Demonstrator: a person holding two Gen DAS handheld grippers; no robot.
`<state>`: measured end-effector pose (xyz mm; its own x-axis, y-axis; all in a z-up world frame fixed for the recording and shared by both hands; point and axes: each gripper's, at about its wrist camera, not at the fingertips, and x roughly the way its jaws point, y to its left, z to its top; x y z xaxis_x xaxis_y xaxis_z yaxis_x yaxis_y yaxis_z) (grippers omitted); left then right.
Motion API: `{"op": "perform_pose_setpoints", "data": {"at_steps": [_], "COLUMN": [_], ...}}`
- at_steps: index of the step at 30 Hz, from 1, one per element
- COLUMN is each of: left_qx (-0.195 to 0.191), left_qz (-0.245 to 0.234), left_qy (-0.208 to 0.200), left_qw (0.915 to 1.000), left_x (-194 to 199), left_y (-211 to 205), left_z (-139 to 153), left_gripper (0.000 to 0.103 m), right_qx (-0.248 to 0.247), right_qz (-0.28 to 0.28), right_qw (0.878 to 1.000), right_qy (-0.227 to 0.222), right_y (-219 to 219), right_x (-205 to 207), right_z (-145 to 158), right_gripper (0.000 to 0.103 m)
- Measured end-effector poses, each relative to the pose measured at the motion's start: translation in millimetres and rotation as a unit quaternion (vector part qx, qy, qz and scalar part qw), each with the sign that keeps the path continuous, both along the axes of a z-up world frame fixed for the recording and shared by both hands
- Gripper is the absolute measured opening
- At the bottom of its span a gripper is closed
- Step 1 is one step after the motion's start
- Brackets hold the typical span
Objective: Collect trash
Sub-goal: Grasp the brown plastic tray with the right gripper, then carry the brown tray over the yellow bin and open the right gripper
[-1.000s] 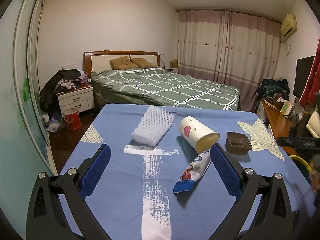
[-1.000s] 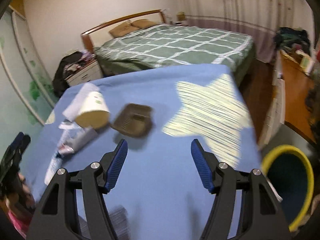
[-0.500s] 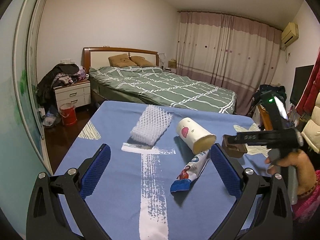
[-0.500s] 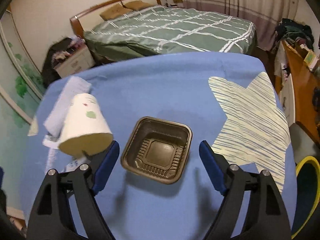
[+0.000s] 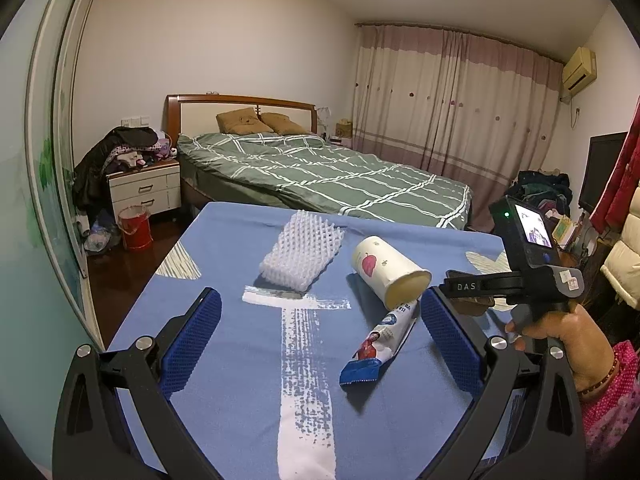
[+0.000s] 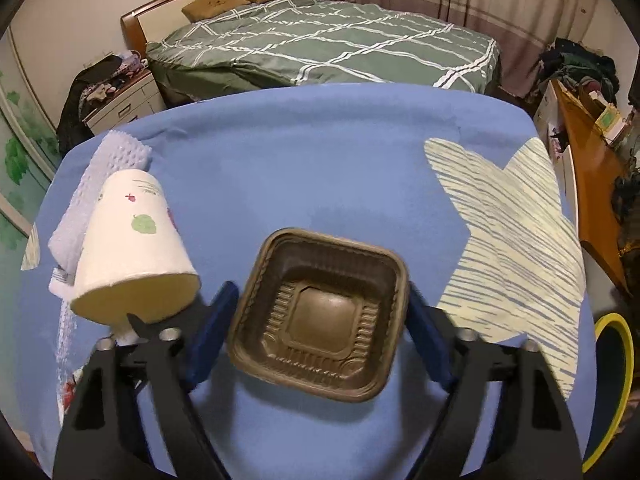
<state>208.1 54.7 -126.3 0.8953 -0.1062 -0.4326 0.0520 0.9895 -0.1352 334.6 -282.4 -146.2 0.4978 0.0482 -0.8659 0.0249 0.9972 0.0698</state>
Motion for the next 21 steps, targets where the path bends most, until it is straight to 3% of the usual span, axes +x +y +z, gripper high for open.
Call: {"op": "perform_pose_setpoints", "data": {"at_steps": [6, 12, 17, 21], "left_qx": [0.003, 0.004, 0.012, 0.023], "left_qz": [0.000, -0.002, -0.005, -0.007], "left_qy": [0.002, 0.005, 0.007, 0.008], "left_qw": [1.0000, 1.0000, 0.9999, 0.9997], "left_x": [1, 3, 3, 4], "left_y": [-1, -3, -7, -11], "left_z": [-1, -3, -5, -6], "left_gripper": [0.098, 0.098, 0.098, 0.098], "right_qx": [0.020, 0.037, 0.048, 0.023], "right_qz": [0.009, -0.005, -0.067, -0.149], "right_qw": [0.999, 0.997, 0.993, 0.984], "right_qy": [-0.025, -0.068, -0.087, -0.096], "right_y": [-21, -71, -137, -203], "right_x": [-27, -94, -151, -192], "right_z": [20, 44, 51, 51], "right_gripper": [0.068, 0.068, 0.068, 0.068]}}
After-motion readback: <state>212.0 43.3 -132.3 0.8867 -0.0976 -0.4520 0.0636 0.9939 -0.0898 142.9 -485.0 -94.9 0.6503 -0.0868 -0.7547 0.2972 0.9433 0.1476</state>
